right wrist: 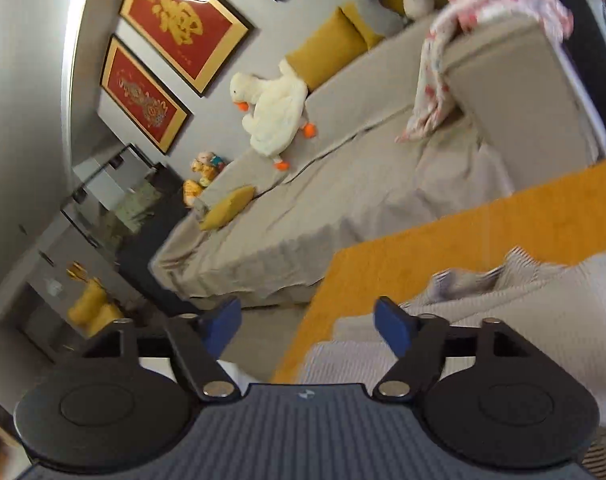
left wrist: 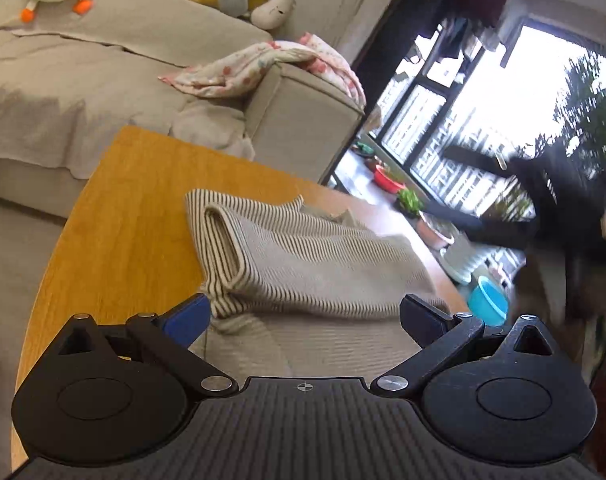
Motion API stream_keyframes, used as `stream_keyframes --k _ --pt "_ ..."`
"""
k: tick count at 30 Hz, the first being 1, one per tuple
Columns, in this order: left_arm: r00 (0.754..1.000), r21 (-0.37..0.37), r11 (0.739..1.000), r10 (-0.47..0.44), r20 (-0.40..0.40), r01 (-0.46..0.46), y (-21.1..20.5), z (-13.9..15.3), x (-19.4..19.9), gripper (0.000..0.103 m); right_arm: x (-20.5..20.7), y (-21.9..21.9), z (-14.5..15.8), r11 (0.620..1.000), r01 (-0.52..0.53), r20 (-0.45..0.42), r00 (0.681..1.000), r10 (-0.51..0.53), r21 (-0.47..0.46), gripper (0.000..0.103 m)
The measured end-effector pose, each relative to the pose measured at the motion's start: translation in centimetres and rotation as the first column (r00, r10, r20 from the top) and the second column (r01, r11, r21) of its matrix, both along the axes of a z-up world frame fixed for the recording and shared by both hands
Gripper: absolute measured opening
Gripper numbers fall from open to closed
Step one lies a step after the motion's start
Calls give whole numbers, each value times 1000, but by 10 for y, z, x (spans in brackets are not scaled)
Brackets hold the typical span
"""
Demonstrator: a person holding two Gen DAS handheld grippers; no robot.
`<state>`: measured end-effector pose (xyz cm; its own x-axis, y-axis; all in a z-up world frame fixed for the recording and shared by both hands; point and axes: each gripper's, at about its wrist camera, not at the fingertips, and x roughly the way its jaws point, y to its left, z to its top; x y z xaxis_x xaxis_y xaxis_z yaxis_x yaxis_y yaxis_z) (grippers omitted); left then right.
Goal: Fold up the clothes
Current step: 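Grasp the folded sleeve edge with the left gripper and lift it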
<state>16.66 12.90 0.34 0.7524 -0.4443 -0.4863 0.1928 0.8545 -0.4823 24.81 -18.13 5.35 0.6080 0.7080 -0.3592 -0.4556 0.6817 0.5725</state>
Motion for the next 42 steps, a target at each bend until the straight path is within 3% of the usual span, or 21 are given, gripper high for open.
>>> stream_keyframes --k 1,2,7,9,11,15,18,21,25,27,30,32,35,36,38,41,42 --pt "1000 -17 1000 15 -7 -15 2 1 7 101 -9 -4 -5 999 18 29 999 -17 -50 101" --pt "999 -26 999 28 -20 -28 4 2 16 99 -16 -9 -10 994 35 53 998 -30 -99 103" --pt "988 56 995 90 -122 -84 -5 -8 65 81 -53 -28 -58 971 76 14 997 -74 -229 103" --pt "986 118 989 103 -134 -88 -12 -12 75 65 -62 -32 -76 956 97 -7 995 -103 -276 103" --pt "987 209 973 120 -107 -95 -21 -11 78 32 -67 -28 -92 947 112 -3 993 -118 -300 103" --pt "993 262 961 106 -51 -89 -28 2 75 19 -66 -26 -97 947 125 -10 991 -134 -295 103" --pt "997 305 949 77 4 -75 -36 14 70 17 -67 -22 -96 941 123 -7 991 -132 -316 103" --pt "993 341 938 26 113 -63 -47 37 62 15 -67 -15 -95 924 111 -2 993 -120 -366 103" --pt "952 310 948 -23 307 -77 -58 82 53 15 -66 -2 -92 890 82 7 996 -89 -448 103" --pt "934 314 947 -49 355 -70 -62 90 52 15 -66 4 -92 871 71 13 997 -75 -486 103" --pt "963 325 945 -44 265 -46 -63 61 63 15 -66 6 -91 866 72 16 997 -74 -495 103" --pt "987 366 930 -21 162 -40 -59 27 74 16 -64 -1 -90 888 74 3 997 -81 -454 103" --pt "998 410 911 27 54 -47 -41 -8 77 24 -59 -15 -87 918 82 -22 995 -98 -387 103" --pt "999 408 912 38 35 -49 -35 -12 76 27 -57 -19 -85 919 94 -22 994 -111 -384 103" --pt "998 408 911 52 19 -55 -22 -12 71 49 -52 -25 -78 913 138 13 989 -144 -383 103" --pt "995 418 903 93 39 -101 -7 1 63 53 -42 -33 -61 922 193 94 981 -171 -335 96" --pt "994 385 916 101 39 -108 -2 7 61 54 -38 -32 -53 913 218 140 974 -179 -346 87"
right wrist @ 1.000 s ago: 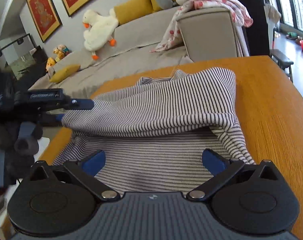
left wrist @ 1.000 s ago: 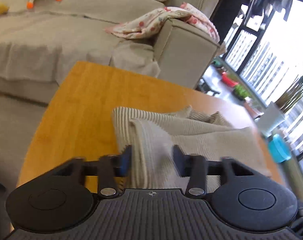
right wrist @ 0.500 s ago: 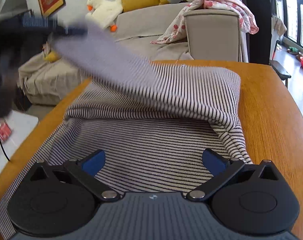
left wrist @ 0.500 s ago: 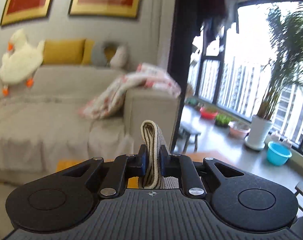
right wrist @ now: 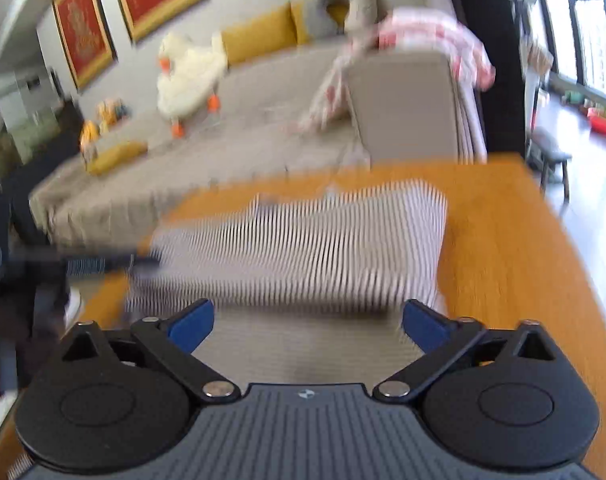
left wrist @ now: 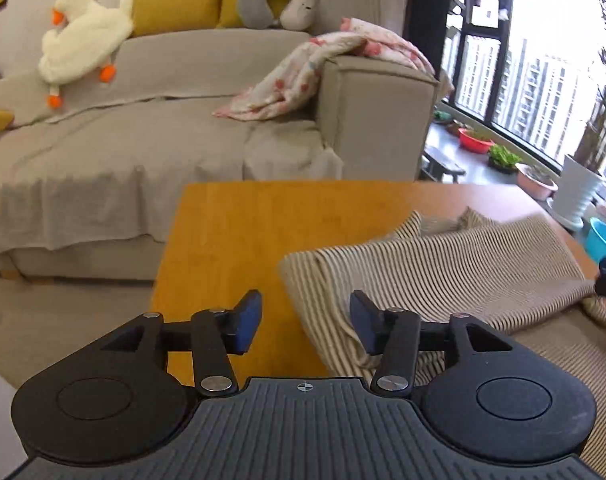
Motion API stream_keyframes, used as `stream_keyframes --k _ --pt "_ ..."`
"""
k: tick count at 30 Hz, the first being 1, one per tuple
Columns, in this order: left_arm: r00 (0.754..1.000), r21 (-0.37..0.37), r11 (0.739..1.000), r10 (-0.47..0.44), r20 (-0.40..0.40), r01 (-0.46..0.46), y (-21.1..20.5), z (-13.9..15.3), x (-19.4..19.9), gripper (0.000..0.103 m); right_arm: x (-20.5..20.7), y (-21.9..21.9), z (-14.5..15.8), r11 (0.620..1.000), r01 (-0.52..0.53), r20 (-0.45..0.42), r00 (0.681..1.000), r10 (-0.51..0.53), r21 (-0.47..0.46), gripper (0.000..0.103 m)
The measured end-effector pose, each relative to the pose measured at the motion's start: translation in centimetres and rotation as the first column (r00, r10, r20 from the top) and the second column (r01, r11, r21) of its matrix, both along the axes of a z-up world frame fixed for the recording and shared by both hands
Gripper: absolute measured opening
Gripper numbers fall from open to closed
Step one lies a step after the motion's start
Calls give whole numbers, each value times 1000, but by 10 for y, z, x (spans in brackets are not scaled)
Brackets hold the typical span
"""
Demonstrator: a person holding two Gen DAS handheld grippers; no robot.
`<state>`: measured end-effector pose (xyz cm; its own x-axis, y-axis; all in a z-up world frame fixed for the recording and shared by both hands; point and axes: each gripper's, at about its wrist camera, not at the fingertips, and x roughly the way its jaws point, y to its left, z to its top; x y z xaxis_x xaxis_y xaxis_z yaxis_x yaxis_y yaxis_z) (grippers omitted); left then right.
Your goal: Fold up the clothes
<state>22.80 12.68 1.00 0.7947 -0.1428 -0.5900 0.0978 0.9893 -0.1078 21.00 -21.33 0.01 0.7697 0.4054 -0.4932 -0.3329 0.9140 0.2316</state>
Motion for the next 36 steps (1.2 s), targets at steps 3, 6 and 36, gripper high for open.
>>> stream_keyframes --k 3,6,36 --pt "1000 -178 984 -19 -2 18 13 15 -2 59 18 1 19 999 -30 26 999 30 18 61" --pt "996 -331 941 -85 -39 67 9 11 9 60 46 1 19 995 -51 -51 997 55 80 48" --pt "970 -256 958 -175 -169 128 -4 -39 91 45 187 -27 -42 983 -91 -336 931 140 157 38"
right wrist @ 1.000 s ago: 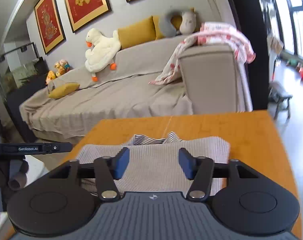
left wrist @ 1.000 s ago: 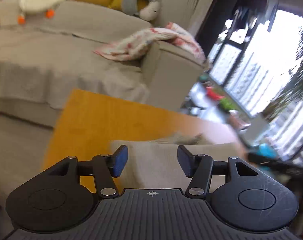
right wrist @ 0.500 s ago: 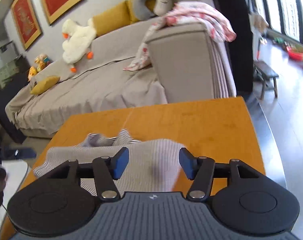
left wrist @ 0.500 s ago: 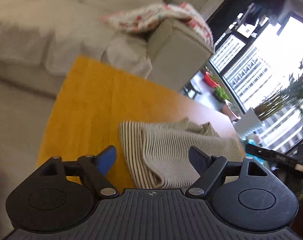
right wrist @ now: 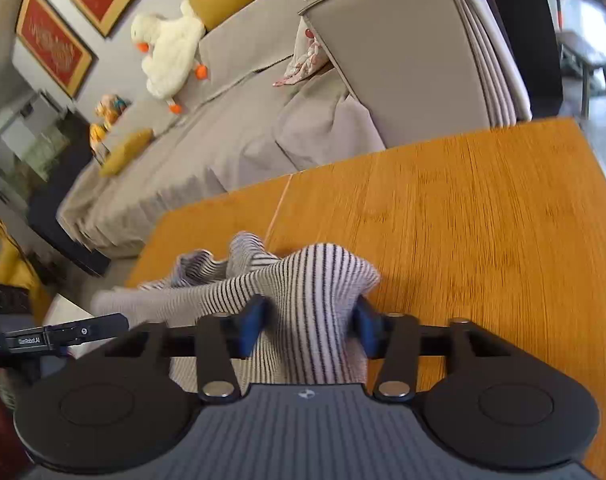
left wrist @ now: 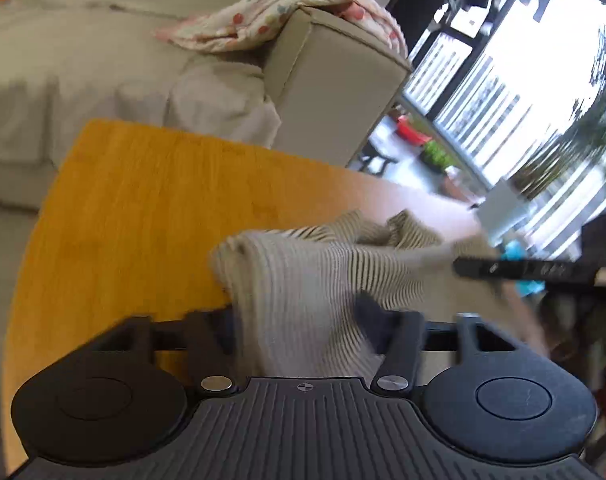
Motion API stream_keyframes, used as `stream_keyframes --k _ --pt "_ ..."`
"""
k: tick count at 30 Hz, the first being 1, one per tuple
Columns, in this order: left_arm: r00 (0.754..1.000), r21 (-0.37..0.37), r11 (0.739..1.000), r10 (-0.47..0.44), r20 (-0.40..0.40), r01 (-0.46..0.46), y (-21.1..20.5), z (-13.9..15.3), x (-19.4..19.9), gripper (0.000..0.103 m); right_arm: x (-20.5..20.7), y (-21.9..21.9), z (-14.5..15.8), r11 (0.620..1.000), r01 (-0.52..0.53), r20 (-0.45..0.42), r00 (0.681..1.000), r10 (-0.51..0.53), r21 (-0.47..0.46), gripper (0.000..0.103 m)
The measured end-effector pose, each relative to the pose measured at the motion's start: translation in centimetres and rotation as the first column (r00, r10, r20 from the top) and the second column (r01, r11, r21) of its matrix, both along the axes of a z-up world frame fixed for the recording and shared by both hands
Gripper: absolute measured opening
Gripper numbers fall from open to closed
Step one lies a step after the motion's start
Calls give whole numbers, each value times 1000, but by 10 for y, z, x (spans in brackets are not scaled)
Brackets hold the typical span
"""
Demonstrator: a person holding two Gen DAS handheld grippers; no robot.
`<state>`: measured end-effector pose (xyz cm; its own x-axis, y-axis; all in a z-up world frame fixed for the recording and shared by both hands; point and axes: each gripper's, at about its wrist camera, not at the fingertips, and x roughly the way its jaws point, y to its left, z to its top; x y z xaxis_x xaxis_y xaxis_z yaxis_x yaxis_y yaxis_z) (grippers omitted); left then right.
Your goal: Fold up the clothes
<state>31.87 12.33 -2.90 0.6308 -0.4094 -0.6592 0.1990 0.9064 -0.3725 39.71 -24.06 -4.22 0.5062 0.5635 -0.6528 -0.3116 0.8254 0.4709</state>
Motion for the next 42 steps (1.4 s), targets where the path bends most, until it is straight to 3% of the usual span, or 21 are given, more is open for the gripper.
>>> stream_keyframes --k 2,4,7,10,13,17,21,26,31,33,36,38,42 --pt "1000 5 1000 8 12 -8 2 3 -2 34 -2 3 3 1000 -2 39 999 3 -27 30" --pt "999 10 1000 13 33 -14 2 10 -4 30 -7 6 11 999 -5 85 996 9 -46 24" --pt "987 50 999 -29 157 21 -7 44 -19 28 -16 11 32 997 -10 163 986 22 -76 21" --pt "945 130 988 -119 305 83 -19 80 -50 28 -39 11 69 993 -53 272 959 79 -101 21" --pt "890 222 966 -215 402 134 -26 96 -95 29 -80 3 99 984 -76 379 916 133 -162 20" --pt "872 274 943 -288 396 188 -19 86 -154 32 -148 -8 109 965 -90 436 879 194 -247 17" --pt "891 332 920 -318 323 207 -13 60 -193 36 -212 -8 94 934 -125 411 873 264 -335 15" --pt "915 342 923 -282 288 177 -8 36 -226 50 -262 -1 60 898 -146 344 889 303 -415 15" --pt "945 263 949 -236 226 174 7 35 -258 59 -300 -4 39 867 -140 296 904 309 -478 16" --pt "956 157 972 -206 207 176 16 40 -267 65 -314 -11 37 864 -135 283 911 301 -484 16" --pt "969 -14 985 -164 183 169 29 49 -279 83 -331 -28 49 893 -126 282 922 267 -433 39" --pt "972 -94 984 -132 192 153 35 56 -282 94 -336 -38 61 922 -117 286 930 233 -370 70" --pt "979 -116 992 -16 202 40 27 62 -264 98 -327 -50 82 983 -81 278 953 125 -162 80"
